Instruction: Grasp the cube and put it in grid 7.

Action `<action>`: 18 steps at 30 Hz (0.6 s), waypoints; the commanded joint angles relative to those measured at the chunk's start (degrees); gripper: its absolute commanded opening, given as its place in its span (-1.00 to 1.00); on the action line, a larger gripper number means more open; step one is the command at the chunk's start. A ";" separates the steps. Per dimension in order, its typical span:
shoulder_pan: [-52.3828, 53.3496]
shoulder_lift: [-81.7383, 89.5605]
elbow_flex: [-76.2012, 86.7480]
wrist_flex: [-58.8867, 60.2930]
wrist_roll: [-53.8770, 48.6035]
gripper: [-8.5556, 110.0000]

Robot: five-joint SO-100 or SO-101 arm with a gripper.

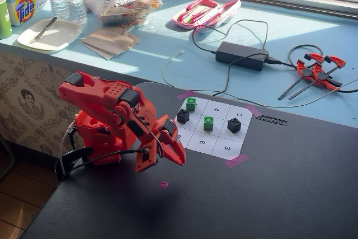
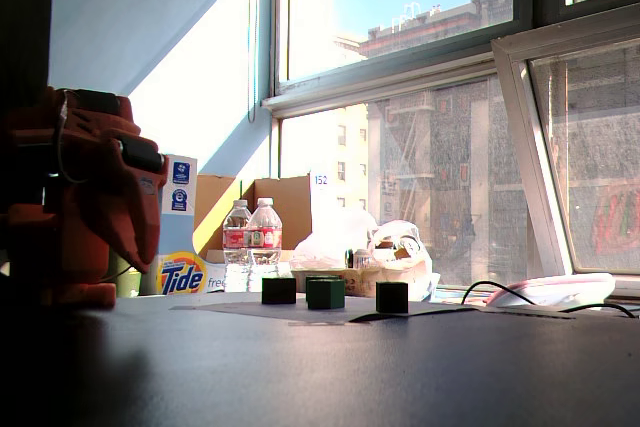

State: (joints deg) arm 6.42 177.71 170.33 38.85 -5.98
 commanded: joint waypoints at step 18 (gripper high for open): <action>-1.14 7.29 4.13 15.29 1.14 -0.81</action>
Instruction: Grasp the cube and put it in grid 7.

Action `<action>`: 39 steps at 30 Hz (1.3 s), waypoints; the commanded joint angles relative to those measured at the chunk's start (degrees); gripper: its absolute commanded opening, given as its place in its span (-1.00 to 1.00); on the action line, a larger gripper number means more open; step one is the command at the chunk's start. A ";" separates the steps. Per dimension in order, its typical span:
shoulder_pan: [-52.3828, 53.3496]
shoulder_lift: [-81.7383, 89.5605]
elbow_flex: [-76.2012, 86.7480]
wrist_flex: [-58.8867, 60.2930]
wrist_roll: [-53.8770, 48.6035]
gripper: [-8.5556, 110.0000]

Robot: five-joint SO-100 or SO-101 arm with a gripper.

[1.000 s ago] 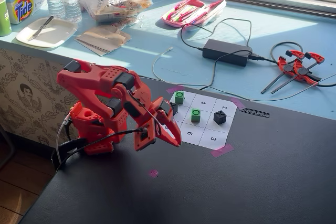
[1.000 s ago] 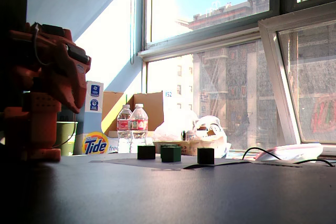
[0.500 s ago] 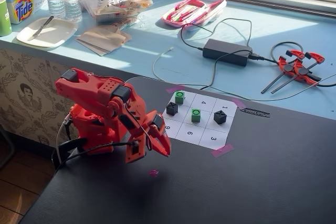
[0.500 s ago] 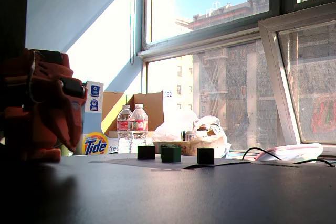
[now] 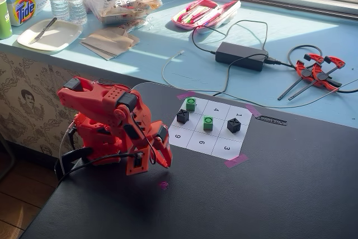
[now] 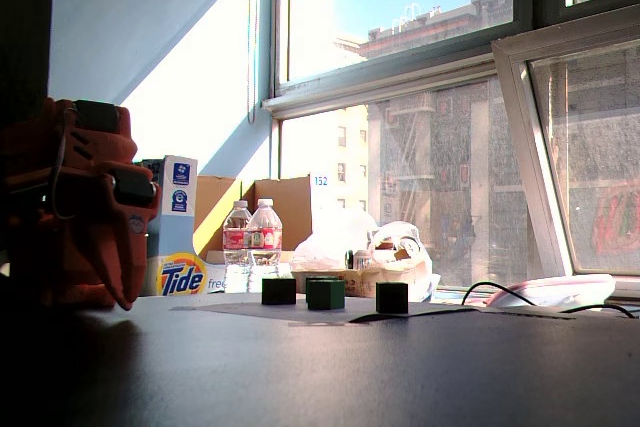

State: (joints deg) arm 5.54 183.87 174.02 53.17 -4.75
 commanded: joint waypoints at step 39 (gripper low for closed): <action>1.41 5.36 1.58 3.52 1.76 -0.81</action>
